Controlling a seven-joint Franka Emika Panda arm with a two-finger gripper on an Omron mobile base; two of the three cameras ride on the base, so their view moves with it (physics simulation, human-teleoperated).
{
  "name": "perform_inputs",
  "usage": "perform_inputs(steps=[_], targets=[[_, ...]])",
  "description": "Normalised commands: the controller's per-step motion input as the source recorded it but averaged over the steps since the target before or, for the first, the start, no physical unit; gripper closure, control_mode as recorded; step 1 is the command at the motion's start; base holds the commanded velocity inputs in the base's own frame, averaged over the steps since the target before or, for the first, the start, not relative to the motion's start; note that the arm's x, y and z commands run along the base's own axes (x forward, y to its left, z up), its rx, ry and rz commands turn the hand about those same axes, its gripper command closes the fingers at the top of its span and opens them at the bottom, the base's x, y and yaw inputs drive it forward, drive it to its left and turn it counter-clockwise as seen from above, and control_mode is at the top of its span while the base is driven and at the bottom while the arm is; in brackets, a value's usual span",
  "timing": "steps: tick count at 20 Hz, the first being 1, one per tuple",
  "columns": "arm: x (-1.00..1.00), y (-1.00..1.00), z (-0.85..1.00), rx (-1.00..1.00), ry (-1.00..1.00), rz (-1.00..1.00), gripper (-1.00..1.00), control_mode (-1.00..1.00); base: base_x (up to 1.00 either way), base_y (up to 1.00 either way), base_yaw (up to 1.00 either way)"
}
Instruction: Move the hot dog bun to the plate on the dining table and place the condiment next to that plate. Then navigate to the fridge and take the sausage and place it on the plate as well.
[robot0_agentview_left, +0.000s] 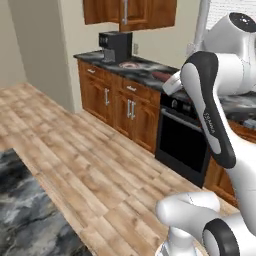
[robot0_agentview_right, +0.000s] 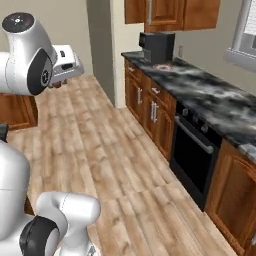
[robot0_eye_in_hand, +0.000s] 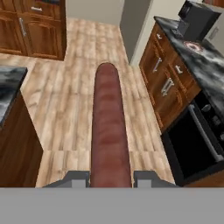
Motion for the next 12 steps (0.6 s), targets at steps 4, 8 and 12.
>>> perform_inputs(steps=[4, 8, 12], targets=[[0.00, 0.00, 0.00, 0.00, 0.00, 0.00, 1.00, 1.00, 1.00, -0.04, 0.69], [0.00, 0.00, 0.00, 0.00, 0.00, 0.00, 1.00, 1.00, 1.00, -0.07, 0.67], [0.00, 0.00, 0.00, 0.00, 0.00, 0.00, 1.00, 1.00, 0.99, -0.26, 0.63]])
